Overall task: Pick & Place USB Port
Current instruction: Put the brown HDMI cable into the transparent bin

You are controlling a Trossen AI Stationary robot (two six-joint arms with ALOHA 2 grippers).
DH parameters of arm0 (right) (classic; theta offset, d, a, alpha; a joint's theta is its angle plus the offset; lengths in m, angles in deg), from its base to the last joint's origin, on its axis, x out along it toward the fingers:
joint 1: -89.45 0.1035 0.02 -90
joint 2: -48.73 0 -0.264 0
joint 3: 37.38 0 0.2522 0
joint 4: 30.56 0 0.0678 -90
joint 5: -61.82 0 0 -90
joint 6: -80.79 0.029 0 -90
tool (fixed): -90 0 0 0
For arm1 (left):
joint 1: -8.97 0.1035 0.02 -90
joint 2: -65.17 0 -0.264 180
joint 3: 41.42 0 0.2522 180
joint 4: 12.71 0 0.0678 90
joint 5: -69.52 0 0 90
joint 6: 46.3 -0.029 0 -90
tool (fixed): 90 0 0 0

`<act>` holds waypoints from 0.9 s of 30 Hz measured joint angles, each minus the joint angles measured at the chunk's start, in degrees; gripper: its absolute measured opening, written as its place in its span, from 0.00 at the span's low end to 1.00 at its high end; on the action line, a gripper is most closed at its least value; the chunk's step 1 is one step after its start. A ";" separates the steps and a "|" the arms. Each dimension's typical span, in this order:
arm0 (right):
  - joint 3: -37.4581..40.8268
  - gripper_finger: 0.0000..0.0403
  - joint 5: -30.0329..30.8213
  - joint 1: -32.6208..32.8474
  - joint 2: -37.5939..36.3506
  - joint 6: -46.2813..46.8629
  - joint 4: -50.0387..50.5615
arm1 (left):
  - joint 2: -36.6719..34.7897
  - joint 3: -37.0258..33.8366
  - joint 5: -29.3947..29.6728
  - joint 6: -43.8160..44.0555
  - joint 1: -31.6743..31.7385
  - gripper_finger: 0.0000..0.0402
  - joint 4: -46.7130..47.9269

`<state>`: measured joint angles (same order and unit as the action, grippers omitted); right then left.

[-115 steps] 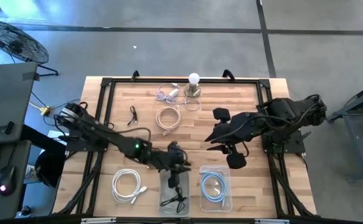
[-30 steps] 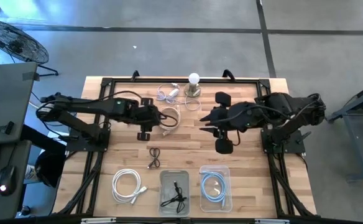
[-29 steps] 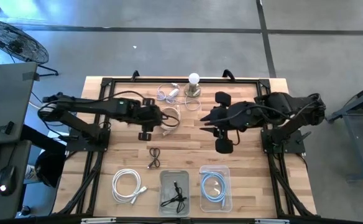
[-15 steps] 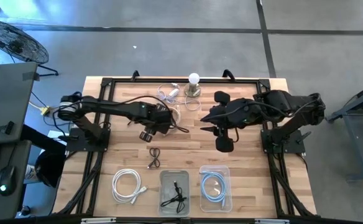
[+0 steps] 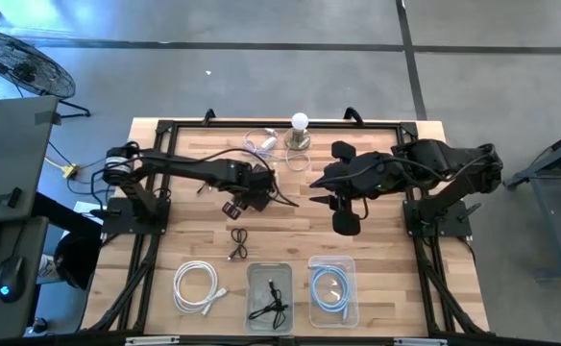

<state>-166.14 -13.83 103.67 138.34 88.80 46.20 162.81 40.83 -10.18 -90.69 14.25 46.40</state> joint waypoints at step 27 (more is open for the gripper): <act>0.00 0.31 -1.07 0.02 -0.44 0.82 -1.11 | 8.63 0.00 3.73 0.01 3.85 0.02 2.63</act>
<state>-166.14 -14.91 103.69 137.89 89.63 45.09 171.43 40.83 -6.45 -90.68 18.11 49.03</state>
